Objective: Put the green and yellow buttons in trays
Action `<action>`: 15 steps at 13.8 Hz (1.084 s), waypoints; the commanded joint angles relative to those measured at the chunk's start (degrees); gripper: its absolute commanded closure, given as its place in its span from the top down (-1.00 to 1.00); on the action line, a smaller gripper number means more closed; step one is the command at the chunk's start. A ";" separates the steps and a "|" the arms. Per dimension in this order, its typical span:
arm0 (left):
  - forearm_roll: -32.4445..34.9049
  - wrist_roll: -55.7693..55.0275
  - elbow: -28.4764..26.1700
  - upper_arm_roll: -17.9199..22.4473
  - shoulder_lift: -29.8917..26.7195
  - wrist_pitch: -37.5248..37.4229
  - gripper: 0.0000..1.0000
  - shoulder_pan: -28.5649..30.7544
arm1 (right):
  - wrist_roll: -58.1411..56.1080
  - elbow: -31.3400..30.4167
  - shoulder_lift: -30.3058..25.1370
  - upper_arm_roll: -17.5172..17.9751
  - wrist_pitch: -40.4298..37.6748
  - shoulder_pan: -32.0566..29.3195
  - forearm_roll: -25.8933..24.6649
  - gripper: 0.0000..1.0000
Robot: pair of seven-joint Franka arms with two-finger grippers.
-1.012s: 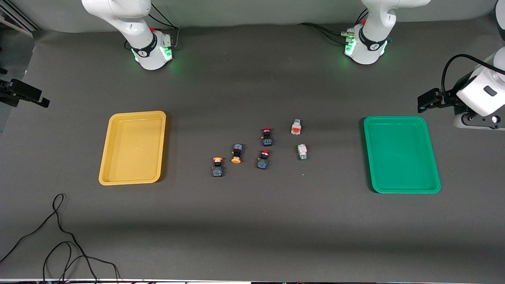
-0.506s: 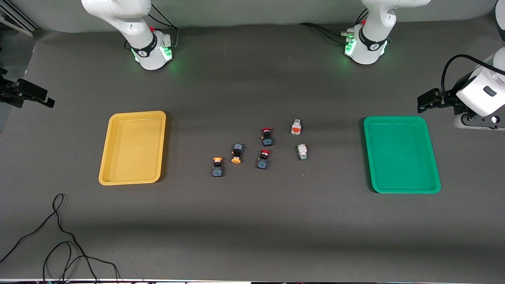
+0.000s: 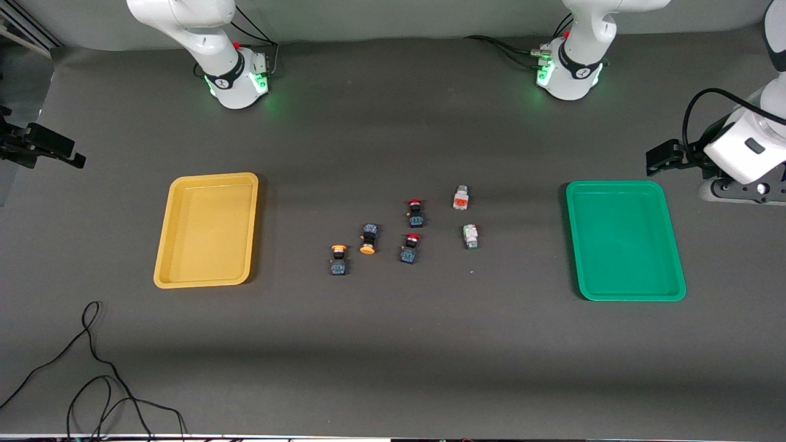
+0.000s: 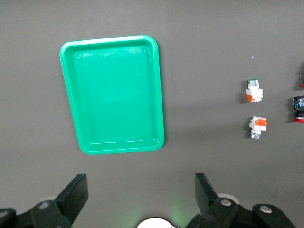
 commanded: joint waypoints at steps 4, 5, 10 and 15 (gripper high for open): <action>-0.09 -2.45 -3.91 -3.52 -1.96 1.03 1.00 -1.43 | 0.40 3.12 2.20 0.29 -0.14 0.59 -0.83 1.00; -0.53 -4.46 -4.43 -4.40 -2.05 1.82 1.00 -1.52 | 0.31 3.12 2.37 0.29 -0.14 0.50 -0.66 1.00; -1.41 -20.89 -7.69 -10.74 -1.87 7.53 1.00 -6.60 | 1.19 2.86 4.83 0.38 0.21 4.80 -0.74 1.00; -2.64 -34.96 -10.50 -10.83 -1.61 13.94 1.00 -18.81 | 1.45 2.50 10.36 0.29 3.37 7.70 -0.74 0.99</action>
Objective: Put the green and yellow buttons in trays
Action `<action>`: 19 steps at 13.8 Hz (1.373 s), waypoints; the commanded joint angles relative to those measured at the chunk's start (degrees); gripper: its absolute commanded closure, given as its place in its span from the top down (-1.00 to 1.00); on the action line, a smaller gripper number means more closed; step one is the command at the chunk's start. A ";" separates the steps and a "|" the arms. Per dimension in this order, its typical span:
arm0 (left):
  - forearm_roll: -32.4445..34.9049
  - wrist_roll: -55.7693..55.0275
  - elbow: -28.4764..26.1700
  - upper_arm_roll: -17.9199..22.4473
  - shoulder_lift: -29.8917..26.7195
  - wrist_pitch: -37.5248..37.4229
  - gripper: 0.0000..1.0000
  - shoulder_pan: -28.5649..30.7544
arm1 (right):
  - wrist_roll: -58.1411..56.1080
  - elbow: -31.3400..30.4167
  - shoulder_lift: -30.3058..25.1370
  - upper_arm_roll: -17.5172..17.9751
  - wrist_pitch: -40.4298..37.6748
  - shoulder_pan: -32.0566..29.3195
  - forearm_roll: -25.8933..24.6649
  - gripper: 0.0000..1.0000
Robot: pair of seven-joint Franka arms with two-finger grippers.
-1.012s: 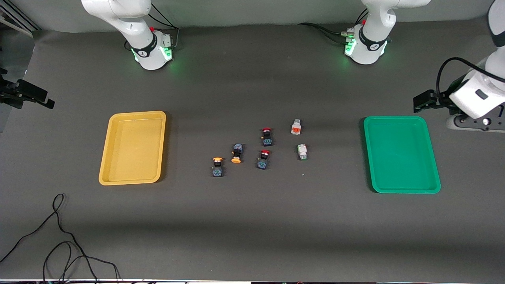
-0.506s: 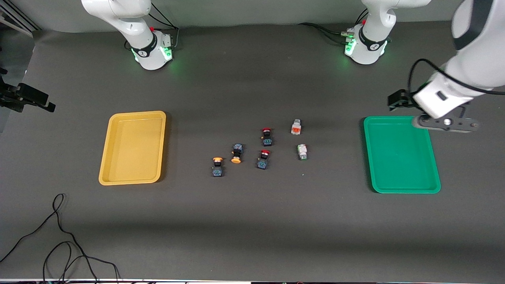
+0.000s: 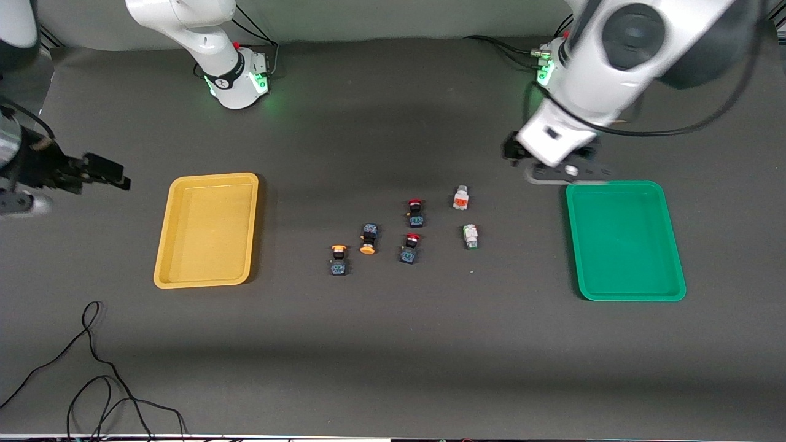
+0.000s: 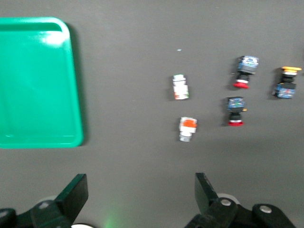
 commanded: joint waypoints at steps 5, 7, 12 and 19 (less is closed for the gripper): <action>-0.33 -12.74 -6.65 0.91 -1.33 8.19 1.00 -10.76 | 7.62 -0.16 6.82 -0.31 6.52 5.27 -0.66 0.99; 0.19 -12.65 -11.65 0.91 -1.33 12.57 1.00 -11.72 | 10.86 -0.25 9.54 -0.31 8.63 5.72 -0.75 0.99; 0.46 -12.56 -25.28 0.91 0.85 30.31 1.00 -12.78 | 12.80 -0.25 14.47 -0.31 13.55 8.61 -0.48 0.99; 5.28 -12.56 -25.83 1.35 16.49 46.94 1.00 -12.52 | 17.99 0.28 22.47 -0.31 23.66 11.51 6.11 0.99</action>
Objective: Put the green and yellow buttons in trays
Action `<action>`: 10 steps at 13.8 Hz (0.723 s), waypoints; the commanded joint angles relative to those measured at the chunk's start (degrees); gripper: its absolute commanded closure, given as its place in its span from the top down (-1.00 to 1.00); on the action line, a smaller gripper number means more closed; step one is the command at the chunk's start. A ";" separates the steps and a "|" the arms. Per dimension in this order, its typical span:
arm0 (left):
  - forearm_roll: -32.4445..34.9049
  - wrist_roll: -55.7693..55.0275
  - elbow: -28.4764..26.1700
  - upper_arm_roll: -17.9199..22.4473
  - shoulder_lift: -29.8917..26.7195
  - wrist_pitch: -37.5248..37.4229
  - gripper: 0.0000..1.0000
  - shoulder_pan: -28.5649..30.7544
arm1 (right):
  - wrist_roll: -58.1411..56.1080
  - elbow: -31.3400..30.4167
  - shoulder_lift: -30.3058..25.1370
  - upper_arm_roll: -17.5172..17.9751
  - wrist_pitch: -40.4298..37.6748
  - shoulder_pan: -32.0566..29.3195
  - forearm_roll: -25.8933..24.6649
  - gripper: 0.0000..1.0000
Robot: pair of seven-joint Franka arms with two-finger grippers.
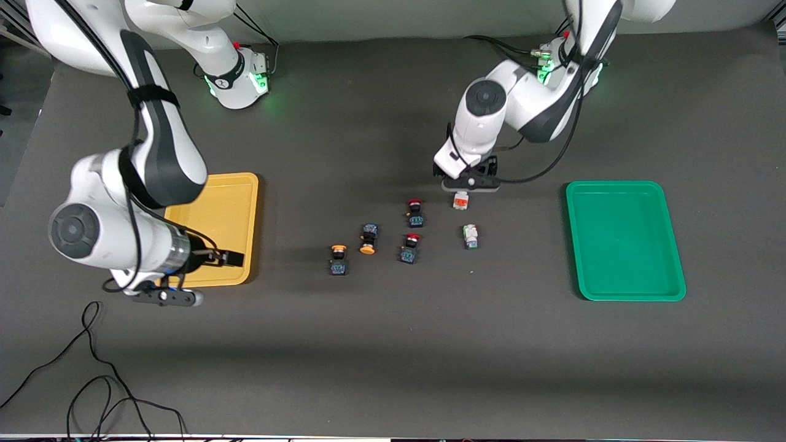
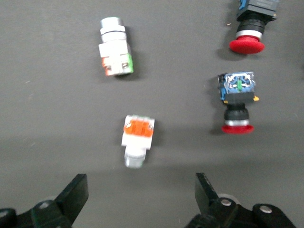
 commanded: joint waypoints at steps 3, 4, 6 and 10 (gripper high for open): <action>4.45 -0.63 1.21 2.10 7.23 6.53 1.00 -0.62 | 9.56 1.01 5.77 -0.55 7.06 6.81 1.20 0.99; 4.88 -0.54 1.21 2.46 8.02 7.41 1.00 -0.62 | 10.10 1.01 7.00 -0.55 8.64 7.62 1.20 0.99; 5.76 -0.54 1.48 2.55 9.43 8.12 1.00 -0.62 | 10.11 1.01 9.46 -0.46 10.85 8.32 1.55 0.99; 5.94 -0.80 1.83 2.55 10.58 8.47 0.85 -0.71 | 13.01 1.10 14.30 -0.46 16.82 11.57 1.81 0.99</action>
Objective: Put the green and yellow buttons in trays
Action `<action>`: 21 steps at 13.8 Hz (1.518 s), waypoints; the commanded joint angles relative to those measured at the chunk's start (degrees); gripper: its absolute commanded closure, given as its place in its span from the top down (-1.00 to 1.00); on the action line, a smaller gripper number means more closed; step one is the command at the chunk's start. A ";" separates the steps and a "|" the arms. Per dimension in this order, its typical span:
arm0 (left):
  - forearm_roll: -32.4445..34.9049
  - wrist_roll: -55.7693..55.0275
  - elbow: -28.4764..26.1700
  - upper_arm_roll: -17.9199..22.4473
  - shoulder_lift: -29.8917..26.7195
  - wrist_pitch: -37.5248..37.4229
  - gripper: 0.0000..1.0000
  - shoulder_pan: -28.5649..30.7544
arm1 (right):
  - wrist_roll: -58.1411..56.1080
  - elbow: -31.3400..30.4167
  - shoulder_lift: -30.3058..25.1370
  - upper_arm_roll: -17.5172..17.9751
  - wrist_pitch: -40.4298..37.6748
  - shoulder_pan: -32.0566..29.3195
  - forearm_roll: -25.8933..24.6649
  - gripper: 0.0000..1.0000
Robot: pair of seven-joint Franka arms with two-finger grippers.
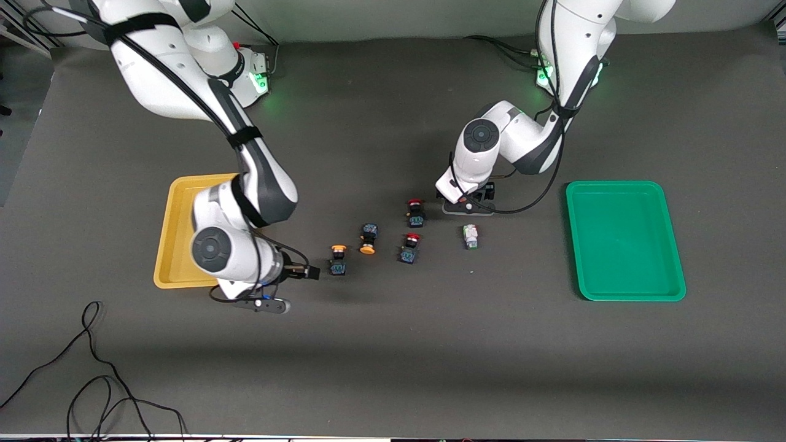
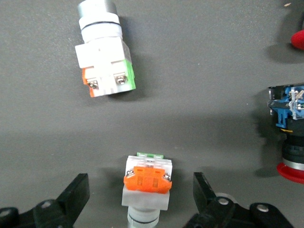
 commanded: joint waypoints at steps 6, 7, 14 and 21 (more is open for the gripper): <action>1.00 -3.98 0.87 0.37 -0.11 -0.84 -0.52 -0.81 | 2.26 1.78 6.28 -0.54 5.61 6.35 -3.68 0.99; 1.00 -5.38 0.96 0.37 -0.72 -0.84 -0.58 -0.81 | 2.35 1.70 6.28 -0.54 5.53 7.14 -4.30 0.99; -2.93 -2.77 17.28 -0.07 -7.40 -27.61 -0.68 5.16 | 2.26 1.69 9.17 -0.81 5.61 8.82 -8.52 0.95; -9.19 17.68 23.81 0.37 -14.35 -44.25 -0.73 25.44 | 5.34 1.69 6.21 -1.25 7.11 7.77 -12.04 -1.00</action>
